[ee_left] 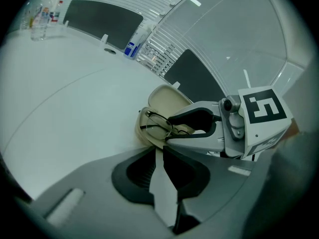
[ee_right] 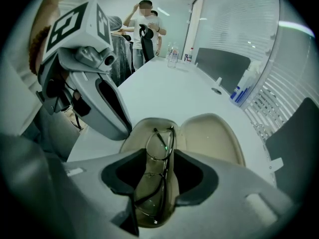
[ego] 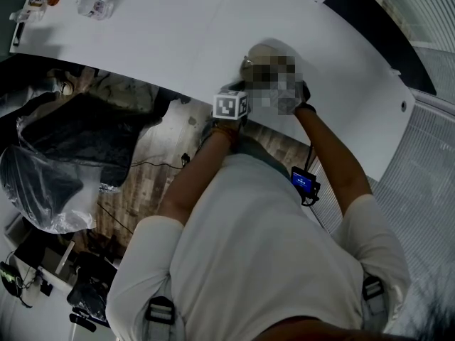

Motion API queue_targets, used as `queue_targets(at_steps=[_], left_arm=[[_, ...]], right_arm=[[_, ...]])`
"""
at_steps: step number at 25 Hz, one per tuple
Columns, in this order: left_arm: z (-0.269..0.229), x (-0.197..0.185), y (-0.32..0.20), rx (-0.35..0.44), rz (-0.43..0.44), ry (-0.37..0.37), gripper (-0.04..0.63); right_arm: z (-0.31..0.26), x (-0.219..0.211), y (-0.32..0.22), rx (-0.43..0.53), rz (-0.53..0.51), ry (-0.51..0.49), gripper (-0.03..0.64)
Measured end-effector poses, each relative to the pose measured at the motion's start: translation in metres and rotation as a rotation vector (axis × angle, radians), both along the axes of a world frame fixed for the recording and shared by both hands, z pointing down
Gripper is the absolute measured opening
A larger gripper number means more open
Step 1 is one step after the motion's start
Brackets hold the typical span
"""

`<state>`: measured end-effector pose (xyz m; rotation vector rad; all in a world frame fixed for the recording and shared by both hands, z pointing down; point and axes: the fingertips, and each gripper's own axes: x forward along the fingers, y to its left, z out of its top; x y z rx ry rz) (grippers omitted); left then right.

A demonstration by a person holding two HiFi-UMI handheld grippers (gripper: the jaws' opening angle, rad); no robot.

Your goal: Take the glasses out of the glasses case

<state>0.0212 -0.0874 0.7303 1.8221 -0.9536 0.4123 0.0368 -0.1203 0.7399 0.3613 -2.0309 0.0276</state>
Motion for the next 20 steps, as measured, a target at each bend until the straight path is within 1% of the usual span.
queue_targets(at_steps=[11, 20], left_arm=[[0.0008, 0.0000, 0.0003, 0.001, 0.000, -0.001, 0.054], [0.0010, -0.0005, 0.0004, 0.004, -0.003, -0.001, 0.054]], right_arm=[[0.0017, 0.0008, -0.0002, 0.029, -0.031, 0.014, 0.160], [0.0027, 0.0007, 0.0006, 0.024, -0.058, 0.038, 0.144]])
